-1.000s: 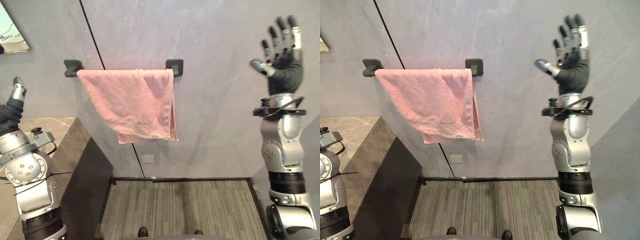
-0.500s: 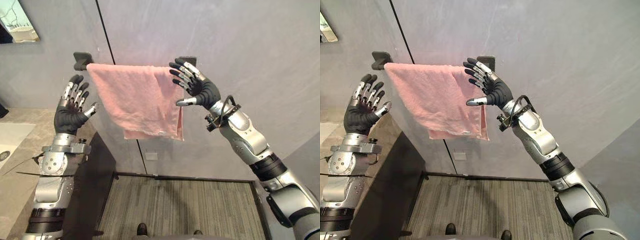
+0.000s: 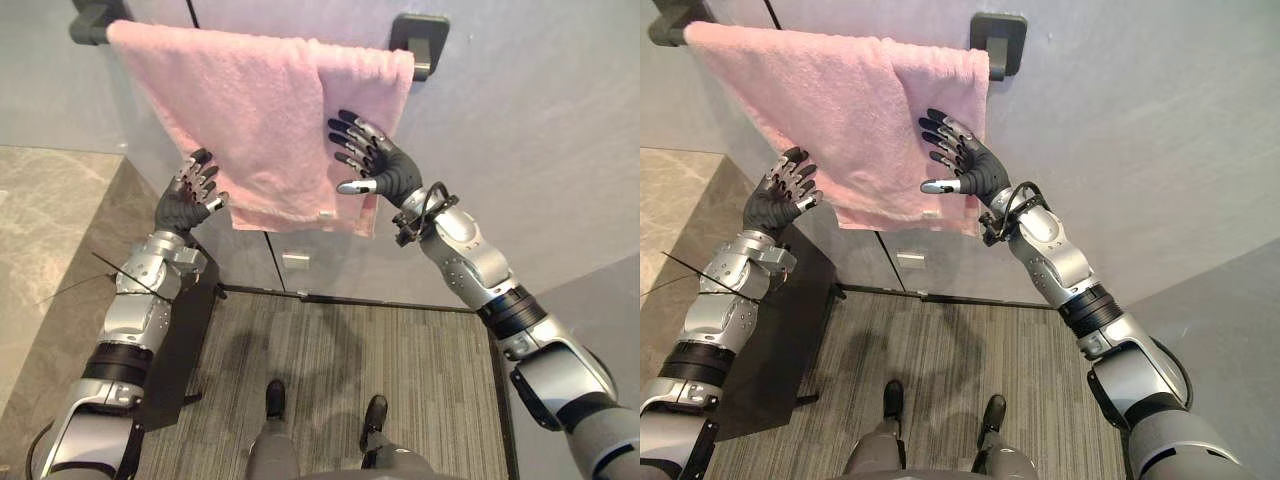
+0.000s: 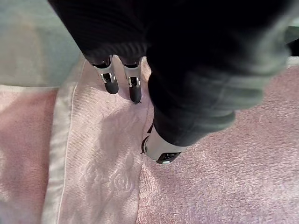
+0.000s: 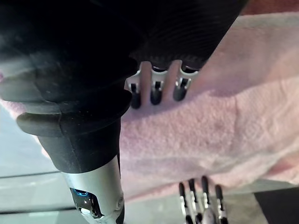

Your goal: Organize washtable

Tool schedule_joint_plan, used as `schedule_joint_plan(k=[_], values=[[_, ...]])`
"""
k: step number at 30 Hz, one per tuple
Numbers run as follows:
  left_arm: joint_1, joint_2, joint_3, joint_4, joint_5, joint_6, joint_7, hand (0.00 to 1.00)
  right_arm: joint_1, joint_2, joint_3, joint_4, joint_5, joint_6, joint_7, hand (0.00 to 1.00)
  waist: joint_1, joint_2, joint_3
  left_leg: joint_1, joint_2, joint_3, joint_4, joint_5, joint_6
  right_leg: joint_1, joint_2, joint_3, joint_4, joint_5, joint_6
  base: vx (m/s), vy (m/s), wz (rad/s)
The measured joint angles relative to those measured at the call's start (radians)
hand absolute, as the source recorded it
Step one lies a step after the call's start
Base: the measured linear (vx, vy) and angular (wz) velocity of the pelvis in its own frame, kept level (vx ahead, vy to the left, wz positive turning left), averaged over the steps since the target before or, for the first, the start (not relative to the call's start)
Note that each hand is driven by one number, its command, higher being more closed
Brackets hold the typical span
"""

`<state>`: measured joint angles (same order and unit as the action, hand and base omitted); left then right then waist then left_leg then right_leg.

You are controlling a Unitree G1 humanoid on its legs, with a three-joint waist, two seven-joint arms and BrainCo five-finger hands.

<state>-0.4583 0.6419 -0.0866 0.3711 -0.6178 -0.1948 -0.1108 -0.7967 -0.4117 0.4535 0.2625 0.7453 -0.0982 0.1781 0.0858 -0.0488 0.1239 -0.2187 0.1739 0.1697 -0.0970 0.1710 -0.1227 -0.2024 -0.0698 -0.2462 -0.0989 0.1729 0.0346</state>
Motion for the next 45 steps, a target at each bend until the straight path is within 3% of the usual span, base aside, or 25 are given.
schedule_joint_plan(k=[9,14,21,29,38,41,45], values=[[-0.057,-0.016,-0.002,0.106,0.002,0.0,0.008,0.0,0.019,0.038,-0.007,0.03,-0.004,0.013,-0.023,0.0,-0.021,-0.002,0.028,0.011,0.005,0.034,-0.005,0.0,0.0,-0.011,0.0,0.031,0.0,0.015,-0.004,-0.01,0.02,-0.11],[0.023,-0.072,0.045,0.142,0.034,0.017,0.028,0.0,0.218,0.094,-0.088,0.027,-0.023,0.019,-0.028,0.0,-0.021,-0.003,0.029,0.021,0.007,0.038,-0.005,-0.001,0.0,-0.003,0.0,0.033,0.0,0.015,-0.004,0.0,0.003,-0.01],[0.356,-0.232,0.318,0.125,0.05,0.033,0.051,0.0,0.649,0.127,-0.409,0.019,-0.103,0.038,-0.051,0.0,-0.02,-0.004,0.028,0.068,0.008,0.04,-0.005,-0.021,-0.007,0.044,-0.001,0.031,0.0,-0.007,0.004,0.0,0.0,0.0],[0.562,-0.401,0.493,0.087,0.049,0.036,0.075,0.0,0.837,0.252,-0.558,-0.013,-0.141,0.045,-0.091,0.0,-0.02,-0.003,0.012,0.091,-0.006,0.02,-0.005,-0.03,0.002,0.08,-0.014,0.007,0.0,-0.03,0.02,0.01,0.013,0.08],[0.73,-0.552,0.483,-0.124,0.133,0.048,0.113,0.0,0.886,0.366,-0.68,-0.019,-0.158,0.044,-0.157,0.0,-0.028,0.011,-0.037,0.118,-0.048,-0.007,-0.005,-0.043,0.021,0.127,-0.051,-0.012,0.0,-0.045,0.046,0.04,0.03,0.13],[0.766,-0.603,0.382,-0.156,0.159,0.055,0.112,0.0,0.907,0.408,-0.688,-0.022,-0.158,0.029,-0.178,0.0,-0.045,0.03,-0.052,0.138,-0.056,-0.001,-0.005,-0.044,0.024,0.143,-0.058,-0.011,0.0,-0.049,0.053,0.04,0.024,0.0],[0.736,-0.608,0.243,-0.156,0.157,0.056,0.117,0.0,0.911,0.435,-0.654,-0.022,-0.157,0.025,-0.202,0.0,-0.049,0.038,-0.047,0.118,-0.048,0.023,-0.005,-0.043,0.029,0.081,-0.057,0.035,0.074,-0.067,0.069,-0.02,0.012,-0.22]])
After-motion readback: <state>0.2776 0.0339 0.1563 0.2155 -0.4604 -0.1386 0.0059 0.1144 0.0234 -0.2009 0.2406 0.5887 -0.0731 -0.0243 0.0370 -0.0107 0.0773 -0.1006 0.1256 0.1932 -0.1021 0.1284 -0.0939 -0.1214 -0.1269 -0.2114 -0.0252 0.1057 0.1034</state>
